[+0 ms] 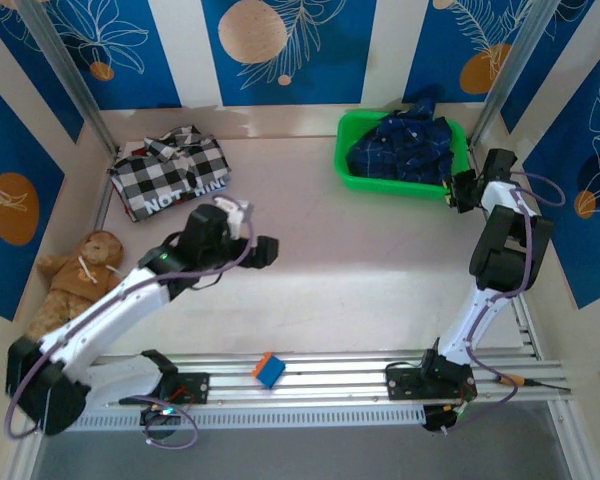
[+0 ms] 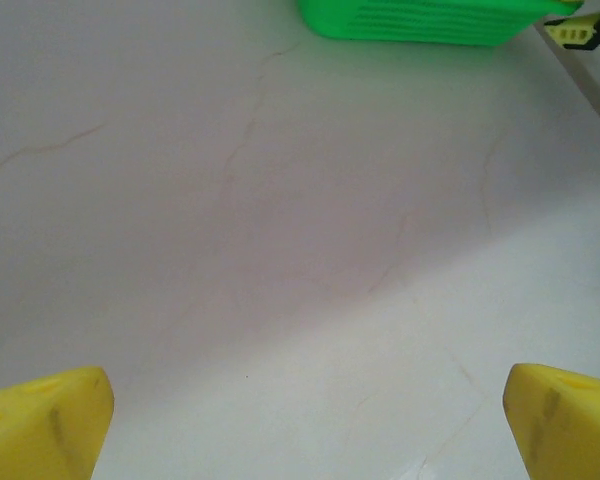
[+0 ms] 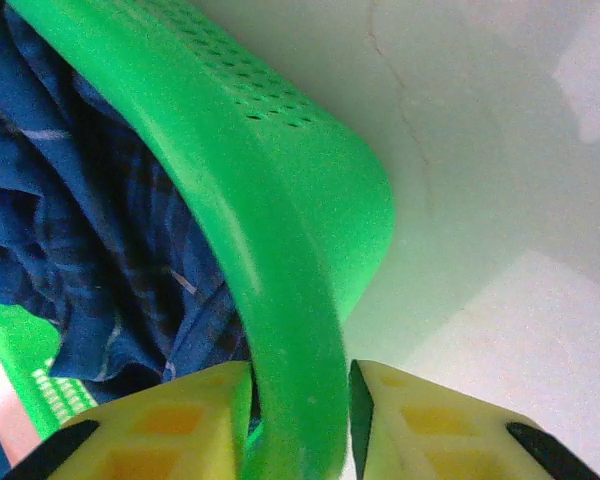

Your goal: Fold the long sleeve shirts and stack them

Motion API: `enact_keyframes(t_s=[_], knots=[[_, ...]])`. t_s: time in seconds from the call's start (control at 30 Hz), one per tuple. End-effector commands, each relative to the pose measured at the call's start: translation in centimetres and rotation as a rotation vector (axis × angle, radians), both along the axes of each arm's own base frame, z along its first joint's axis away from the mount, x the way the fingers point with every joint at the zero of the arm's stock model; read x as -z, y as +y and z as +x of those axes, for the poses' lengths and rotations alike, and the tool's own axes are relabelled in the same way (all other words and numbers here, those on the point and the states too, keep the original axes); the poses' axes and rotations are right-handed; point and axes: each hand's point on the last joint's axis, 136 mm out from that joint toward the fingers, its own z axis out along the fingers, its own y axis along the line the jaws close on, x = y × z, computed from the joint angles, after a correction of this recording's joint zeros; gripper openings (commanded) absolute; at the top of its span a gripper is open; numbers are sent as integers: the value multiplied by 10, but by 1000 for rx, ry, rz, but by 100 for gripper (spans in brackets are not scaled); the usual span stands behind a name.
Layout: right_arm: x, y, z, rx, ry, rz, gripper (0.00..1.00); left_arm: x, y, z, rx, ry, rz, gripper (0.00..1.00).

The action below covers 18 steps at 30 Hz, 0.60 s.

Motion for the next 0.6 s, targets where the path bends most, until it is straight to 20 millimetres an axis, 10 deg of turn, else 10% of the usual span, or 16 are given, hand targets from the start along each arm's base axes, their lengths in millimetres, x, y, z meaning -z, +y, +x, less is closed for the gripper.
enact_keyframes(t_s=[0.0, 0.23, 0.57], knots=[[21, 20, -51, 39, 147, 43, 29, -51, -53, 27, 89, -147, -43, 100], [37, 71, -121, 107, 222, 173, 29, -54, -152, 86, 197, -111, 24, 100], [24, 142, -191, 111, 234, 208, 38, 3, -254, 125, 289, -11, 122, 100]])
